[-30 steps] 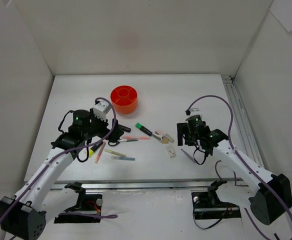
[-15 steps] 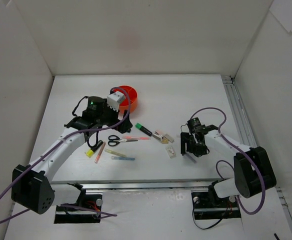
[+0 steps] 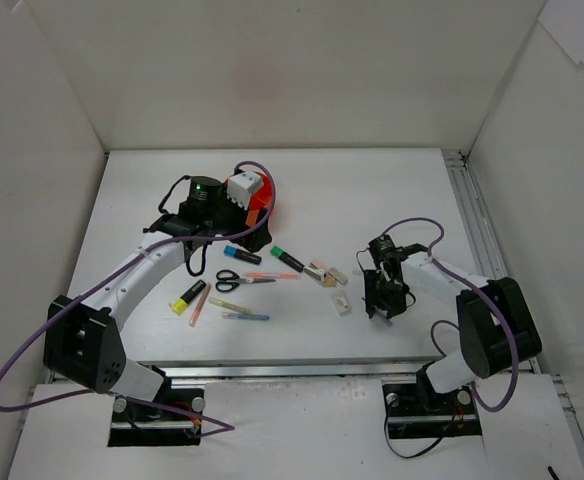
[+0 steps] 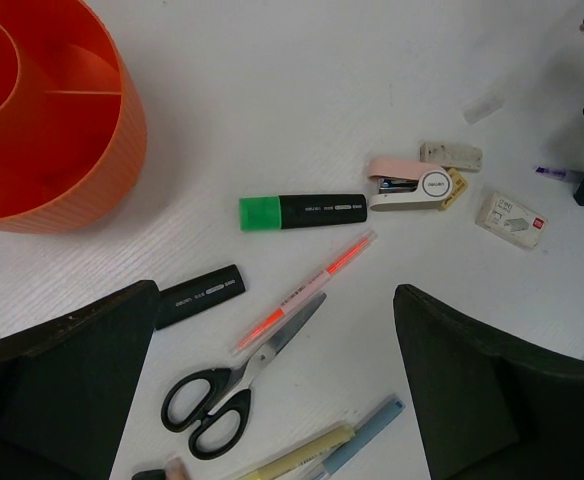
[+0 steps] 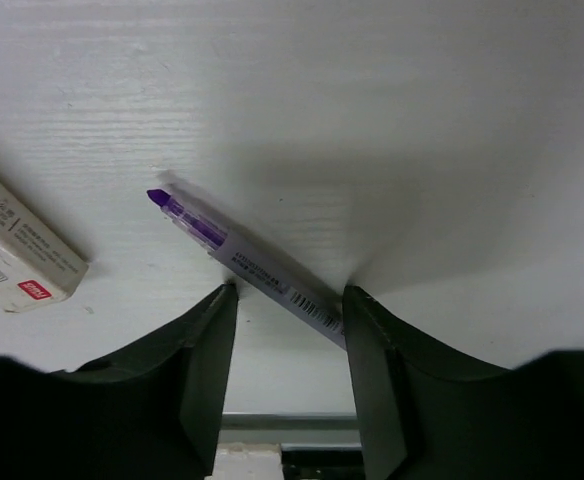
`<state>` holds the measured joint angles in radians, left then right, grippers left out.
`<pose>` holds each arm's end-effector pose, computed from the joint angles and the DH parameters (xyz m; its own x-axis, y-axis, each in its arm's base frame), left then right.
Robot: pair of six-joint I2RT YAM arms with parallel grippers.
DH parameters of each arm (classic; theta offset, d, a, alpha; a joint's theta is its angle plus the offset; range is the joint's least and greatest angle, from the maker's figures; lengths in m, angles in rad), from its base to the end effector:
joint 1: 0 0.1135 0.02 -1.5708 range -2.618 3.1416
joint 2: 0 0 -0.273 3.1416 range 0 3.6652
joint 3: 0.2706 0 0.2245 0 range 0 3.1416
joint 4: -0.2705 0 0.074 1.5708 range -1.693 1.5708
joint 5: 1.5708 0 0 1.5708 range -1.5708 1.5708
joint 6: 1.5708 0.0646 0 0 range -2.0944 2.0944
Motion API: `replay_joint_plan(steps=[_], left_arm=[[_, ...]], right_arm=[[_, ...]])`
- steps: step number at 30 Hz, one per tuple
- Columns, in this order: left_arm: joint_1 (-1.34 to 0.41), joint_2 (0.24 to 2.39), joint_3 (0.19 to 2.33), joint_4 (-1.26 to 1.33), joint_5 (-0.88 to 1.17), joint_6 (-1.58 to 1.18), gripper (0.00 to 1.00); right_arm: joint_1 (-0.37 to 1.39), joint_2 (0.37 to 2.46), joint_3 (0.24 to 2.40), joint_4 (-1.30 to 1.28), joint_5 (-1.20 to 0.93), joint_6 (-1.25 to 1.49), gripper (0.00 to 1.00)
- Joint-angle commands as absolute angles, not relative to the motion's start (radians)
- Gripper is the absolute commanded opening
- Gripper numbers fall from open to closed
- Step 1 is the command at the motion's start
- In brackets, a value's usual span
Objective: Sort the stationery into containers
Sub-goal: Pick up the pen from the center of the board.
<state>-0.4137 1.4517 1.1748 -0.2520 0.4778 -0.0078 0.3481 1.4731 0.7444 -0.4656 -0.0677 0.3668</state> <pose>0.2861 -0.1580 0.3169 -0.4675 0.1977 -0.8616 0.7169 0.6550 -0.2387 0.2294 0.0879 0.1572 -0.9464 0.0372 -0.3207 -0.0260 0.9813 0.1906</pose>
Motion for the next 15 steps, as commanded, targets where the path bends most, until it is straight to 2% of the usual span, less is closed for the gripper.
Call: replay_joint_plan(steps=[1,5,9,10,15], left_arm=[[-0.422,1.424,1.235,-0.199,0.499,0.040,1.00],[-0.422,1.422,1.220,-0.176,0.491,0.038,1.00],[-0.422,1.422,1.220,-0.176,0.482,0.044,1.00],[-0.422,1.420,1.220,-0.176,0.483,0.048,1.00],[-0.422,1.424,1.230,-0.183,0.531,0.084,1.00]], right_arm=[[0.362,1.529,0.810,-0.577,-0.038,0.380,0.41],[0.387,1.563,0.833,-0.610,-0.012,0.385,0.30],[0.390,1.594,0.850,-0.630,-0.009,0.374,0.10],[0.391,1.592,0.848,-0.630,-0.011,0.376,0.01],[0.402,1.553,0.841,-0.604,-0.110,0.331,0.00]])
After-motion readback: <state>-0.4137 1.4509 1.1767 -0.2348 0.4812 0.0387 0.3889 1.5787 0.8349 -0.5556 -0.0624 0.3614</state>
